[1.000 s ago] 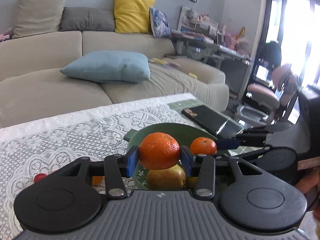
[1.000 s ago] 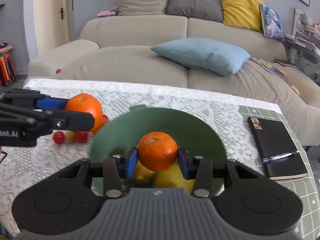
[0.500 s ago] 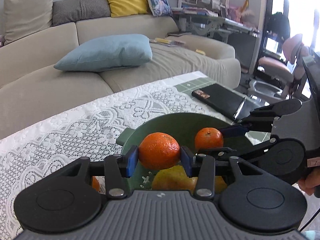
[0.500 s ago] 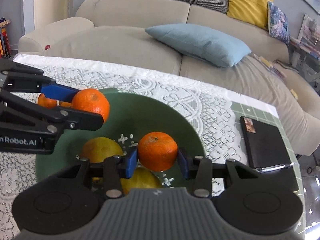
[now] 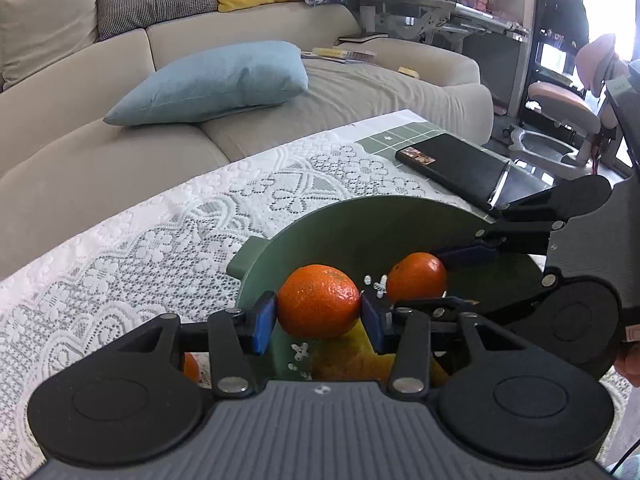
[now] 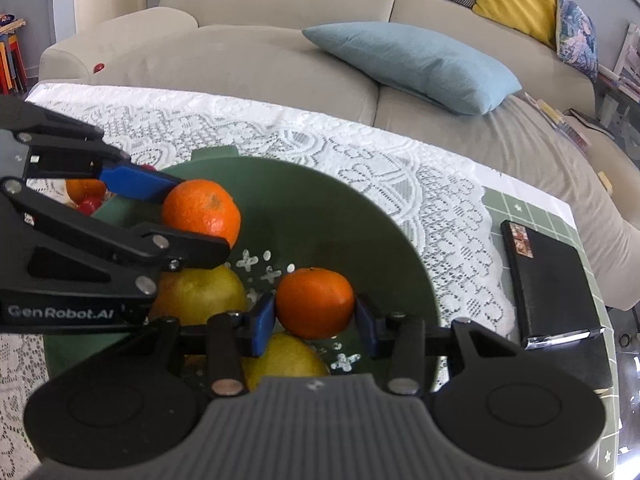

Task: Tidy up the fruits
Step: 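Lower the orange into the colander and open the left gripper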

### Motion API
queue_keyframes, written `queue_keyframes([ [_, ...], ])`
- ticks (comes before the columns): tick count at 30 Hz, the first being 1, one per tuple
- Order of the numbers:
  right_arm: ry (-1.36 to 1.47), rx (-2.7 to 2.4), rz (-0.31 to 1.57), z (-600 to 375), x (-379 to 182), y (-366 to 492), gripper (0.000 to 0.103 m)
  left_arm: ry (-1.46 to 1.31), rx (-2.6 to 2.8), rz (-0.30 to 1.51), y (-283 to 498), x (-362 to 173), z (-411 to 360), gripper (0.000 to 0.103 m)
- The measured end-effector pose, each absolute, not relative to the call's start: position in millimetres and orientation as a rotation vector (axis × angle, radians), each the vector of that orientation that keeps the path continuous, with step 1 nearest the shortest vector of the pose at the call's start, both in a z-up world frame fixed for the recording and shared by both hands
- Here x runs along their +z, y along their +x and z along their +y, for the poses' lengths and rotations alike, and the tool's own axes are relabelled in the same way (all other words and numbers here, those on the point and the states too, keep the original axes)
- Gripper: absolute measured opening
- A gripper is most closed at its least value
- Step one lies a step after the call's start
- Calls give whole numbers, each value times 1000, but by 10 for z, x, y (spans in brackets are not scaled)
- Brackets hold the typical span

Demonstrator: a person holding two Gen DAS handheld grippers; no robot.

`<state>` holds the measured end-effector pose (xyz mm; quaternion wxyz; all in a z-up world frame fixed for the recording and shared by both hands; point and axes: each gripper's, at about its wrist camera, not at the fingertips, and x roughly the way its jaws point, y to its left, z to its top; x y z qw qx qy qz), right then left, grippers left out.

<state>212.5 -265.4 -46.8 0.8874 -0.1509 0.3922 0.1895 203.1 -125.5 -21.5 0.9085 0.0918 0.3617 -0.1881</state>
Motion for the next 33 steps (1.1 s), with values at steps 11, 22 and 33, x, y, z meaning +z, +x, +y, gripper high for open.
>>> queue_keyframes([
  [11,-320,400,828,-2602,-486,2134,42,217,-385,751,2040,-231,-1223,55],
  [22,-319,385,817,-2647,-409,2050,56,191,-396,722,1929,-162,-1153,70],
  [33,-205,306,700,-2662,-94,1652,79,115,-375,631,1543,88,-837,74],
])
